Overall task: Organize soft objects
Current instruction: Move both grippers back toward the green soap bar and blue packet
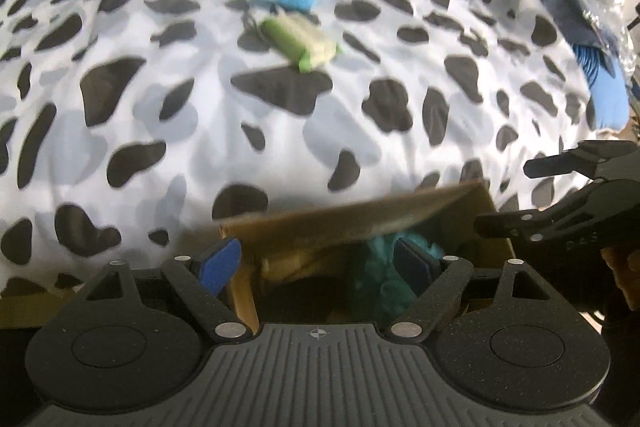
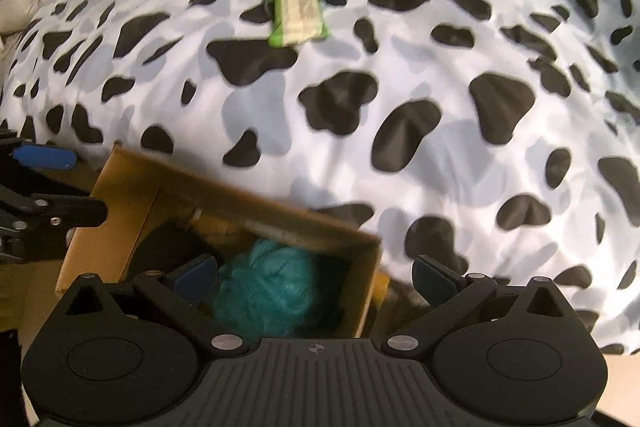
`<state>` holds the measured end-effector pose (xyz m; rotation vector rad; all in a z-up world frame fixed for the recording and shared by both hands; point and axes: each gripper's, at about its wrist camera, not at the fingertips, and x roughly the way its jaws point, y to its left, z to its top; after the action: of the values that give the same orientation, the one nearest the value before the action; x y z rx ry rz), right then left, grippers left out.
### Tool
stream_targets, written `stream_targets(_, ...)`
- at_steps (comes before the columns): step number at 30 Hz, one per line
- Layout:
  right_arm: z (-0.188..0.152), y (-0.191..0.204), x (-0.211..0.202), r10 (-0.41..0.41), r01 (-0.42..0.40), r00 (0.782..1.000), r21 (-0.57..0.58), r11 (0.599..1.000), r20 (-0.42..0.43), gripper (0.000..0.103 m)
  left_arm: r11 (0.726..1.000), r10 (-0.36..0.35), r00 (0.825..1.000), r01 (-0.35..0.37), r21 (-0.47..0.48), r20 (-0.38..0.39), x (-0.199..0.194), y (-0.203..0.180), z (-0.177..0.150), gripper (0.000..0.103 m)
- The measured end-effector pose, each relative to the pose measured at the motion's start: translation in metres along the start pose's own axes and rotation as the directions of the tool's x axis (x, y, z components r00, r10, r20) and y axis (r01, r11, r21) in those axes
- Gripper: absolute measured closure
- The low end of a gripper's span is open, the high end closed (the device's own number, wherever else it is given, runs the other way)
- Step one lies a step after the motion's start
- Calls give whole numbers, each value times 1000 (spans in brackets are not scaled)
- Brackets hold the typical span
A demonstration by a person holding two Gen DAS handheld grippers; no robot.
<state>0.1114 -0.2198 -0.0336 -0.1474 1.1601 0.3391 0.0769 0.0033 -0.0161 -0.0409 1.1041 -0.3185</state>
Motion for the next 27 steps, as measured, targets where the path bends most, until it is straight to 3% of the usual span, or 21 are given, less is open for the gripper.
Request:
stream_targets(10, 23, -13, -10, -20, 18, 987, 10, 1000, 161, 0, 997, 44, 991, -52, 63, 126, -8, -4, 20, 19)
stream_targets(27, 71, -18, 10, 27, -17, 967, -41, 999, 254, 0, 991, 99, 963, -117, 59, 249, 9, 22, 66, 19)
